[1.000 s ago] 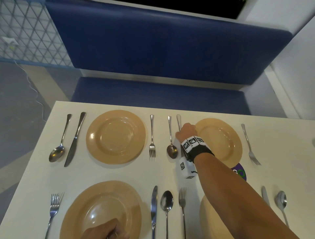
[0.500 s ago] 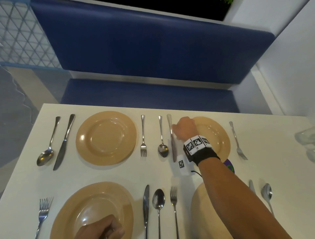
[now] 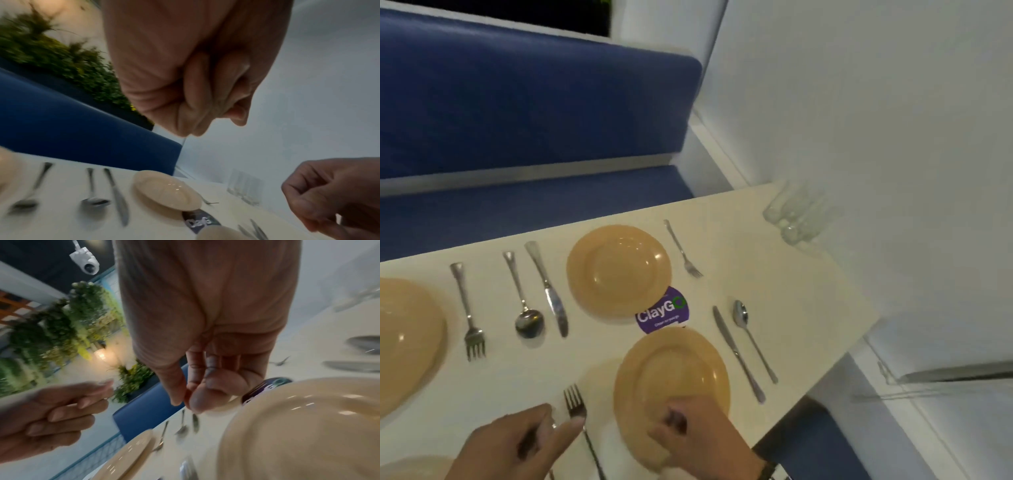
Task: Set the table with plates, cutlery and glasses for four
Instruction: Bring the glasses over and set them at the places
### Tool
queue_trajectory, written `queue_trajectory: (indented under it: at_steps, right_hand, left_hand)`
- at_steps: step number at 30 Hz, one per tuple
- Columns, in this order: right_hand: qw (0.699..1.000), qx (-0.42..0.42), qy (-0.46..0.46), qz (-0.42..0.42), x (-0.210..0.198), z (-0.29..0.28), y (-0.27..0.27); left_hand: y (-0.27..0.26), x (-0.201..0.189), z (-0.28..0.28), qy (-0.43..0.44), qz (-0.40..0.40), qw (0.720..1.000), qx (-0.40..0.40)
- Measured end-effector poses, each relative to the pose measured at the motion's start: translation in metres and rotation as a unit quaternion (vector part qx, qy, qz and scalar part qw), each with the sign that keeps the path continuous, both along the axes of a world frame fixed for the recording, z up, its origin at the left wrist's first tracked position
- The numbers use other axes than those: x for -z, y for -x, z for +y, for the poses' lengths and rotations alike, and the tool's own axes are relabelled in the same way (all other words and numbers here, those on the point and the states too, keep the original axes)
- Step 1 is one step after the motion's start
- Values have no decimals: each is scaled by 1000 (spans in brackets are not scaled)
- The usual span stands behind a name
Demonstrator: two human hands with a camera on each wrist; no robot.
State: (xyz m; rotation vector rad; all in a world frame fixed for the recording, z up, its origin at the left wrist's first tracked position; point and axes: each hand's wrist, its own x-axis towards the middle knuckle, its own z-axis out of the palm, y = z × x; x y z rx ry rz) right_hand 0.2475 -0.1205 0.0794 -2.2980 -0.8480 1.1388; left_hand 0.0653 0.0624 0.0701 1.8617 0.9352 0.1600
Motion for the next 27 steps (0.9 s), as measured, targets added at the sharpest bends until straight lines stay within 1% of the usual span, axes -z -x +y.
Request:
queue_trajectory:
  at_steps: [2,5,6,7,8,10,11,12,13,14,15,16,17,18,19,20,21,22,24,25,27]
  right_hand:
    - [998,59,-2,-20,-2,-26,-26]
    - [989,120,-32,-85,0,-59,-79]
    - [984,139,-32,-103,1,-68,-101]
    - [980,151,-24,-126,2,-76,-126]
    - [976,157,-16,-152,2,-83,-154]
    - [962,170,-18,-213,-1,-94,-222]
    - [950,184,-32,-249,-2,-98,-261]
    - [936,205,-50,-281,-3,-100,-303]
    - [921,231,-71,-306,-5,-100,-346]
    - [904,256,-93,-329,-4,-96,-389]
    - [890,276,-107,-346,-1,-92,-429]
    - [882,295,-113,-350,3,-88,-464]
    - [878,315,-115,-340,5,-84,-494]
    - [880,330,-112,-323,5,-79,-518]
    - [885,338,-107,-303,6,-75,-535]
    - [890,338,-107,-286,8,-71,-547]
    - [896,330,-112,-275,11,-69,-556]
    - [902,312,-117,-274,15,-66,-562]
    - [912,263,-113,-293,26,-60,-567]
    - [915,247,-109,-299,33,-59,-567]
    - [912,241,-114,-311,45,-57,-567]
  left_hand:
    - [-30,-12,-11,-20,-32,999,27]
    - [-78,-25,-27,6,-62,995,82]
    - [-94,-31,-32,4,-73,993,94]
    - [-108,-37,-39,-10,-82,992,95]
    - [-121,-40,-45,-1,-77,993,93]
    - [-147,-33,-57,18,-39,995,85]
    - [-161,-26,-62,30,-40,996,67]
    - [-176,-22,-69,125,-55,989,54]
    - [-197,-16,-75,237,-102,965,58]
    - [-217,-12,-79,276,-160,945,73]
    - [-236,-6,-80,296,-192,933,68]
    - [-257,-2,-87,360,-166,918,30]
    - [-277,6,-97,359,-103,927,24]
    - [-291,13,-106,327,-44,944,16]
    - [-302,12,-113,282,10,958,45]
    - [-317,8,-120,227,54,972,35]
    - [-334,4,-128,193,80,977,50]
    - [-350,-1,-136,154,94,981,71]
    - [-391,-1,-140,95,61,992,64]
    - [-407,0,-140,80,44,993,73]
    - [-443,6,-140,41,27,996,71]
